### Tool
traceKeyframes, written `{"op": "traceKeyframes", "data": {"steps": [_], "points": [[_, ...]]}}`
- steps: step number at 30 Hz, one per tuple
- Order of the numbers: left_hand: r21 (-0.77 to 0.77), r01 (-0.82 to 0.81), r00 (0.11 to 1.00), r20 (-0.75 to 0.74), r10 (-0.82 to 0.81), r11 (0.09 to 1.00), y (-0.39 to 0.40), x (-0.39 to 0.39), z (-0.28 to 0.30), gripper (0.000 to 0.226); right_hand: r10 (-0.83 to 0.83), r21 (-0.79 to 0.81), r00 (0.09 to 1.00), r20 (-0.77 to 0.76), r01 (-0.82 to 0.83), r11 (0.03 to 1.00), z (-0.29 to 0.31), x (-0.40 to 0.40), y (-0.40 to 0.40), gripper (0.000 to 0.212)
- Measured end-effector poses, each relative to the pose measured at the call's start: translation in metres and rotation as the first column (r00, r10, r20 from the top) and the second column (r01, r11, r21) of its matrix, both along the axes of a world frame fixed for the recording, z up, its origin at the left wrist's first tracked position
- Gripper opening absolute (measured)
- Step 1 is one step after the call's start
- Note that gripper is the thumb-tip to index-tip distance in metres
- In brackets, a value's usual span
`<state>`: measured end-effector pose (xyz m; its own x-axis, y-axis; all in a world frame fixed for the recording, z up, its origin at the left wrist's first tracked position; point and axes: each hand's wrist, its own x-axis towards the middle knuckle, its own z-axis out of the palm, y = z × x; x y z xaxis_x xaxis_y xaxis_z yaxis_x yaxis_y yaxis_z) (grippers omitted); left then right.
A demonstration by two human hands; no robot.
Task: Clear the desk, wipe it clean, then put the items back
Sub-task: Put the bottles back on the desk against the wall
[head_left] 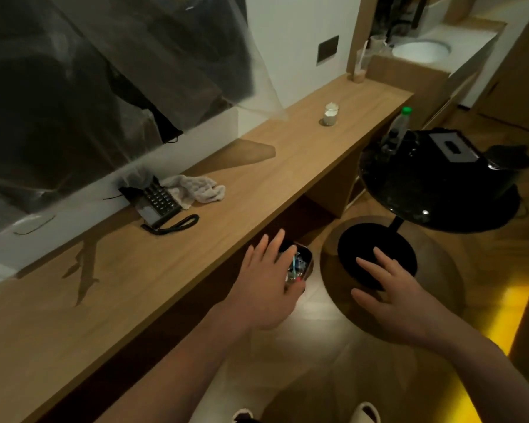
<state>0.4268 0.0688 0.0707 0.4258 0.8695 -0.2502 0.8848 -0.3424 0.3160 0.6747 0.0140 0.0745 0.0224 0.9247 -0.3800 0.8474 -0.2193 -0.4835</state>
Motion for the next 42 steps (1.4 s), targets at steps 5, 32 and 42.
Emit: {"op": "traceKeyframes", "data": {"steps": [5,32,42], "points": [[0.000,-0.117,0.993,-0.010,0.117,0.993,0.008,0.087,0.004,0.070,0.067,-0.069,0.998,0.011,-0.066,0.995,0.002,0.112,0.026,0.072],[-0.098,-0.063,0.992,0.098,0.073,0.993,0.285,0.382,-0.027,0.067,0.039,-0.072,0.999,0.027,-0.037,0.997,-0.009,0.379,0.251,0.067],[-0.211,-0.158,0.977,0.107,0.183,0.965,0.371,0.449,-0.054,0.071,0.201,-0.023,0.977,0.077,-0.200,0.980,-0.019,0.432,0.395,0.069]]}}
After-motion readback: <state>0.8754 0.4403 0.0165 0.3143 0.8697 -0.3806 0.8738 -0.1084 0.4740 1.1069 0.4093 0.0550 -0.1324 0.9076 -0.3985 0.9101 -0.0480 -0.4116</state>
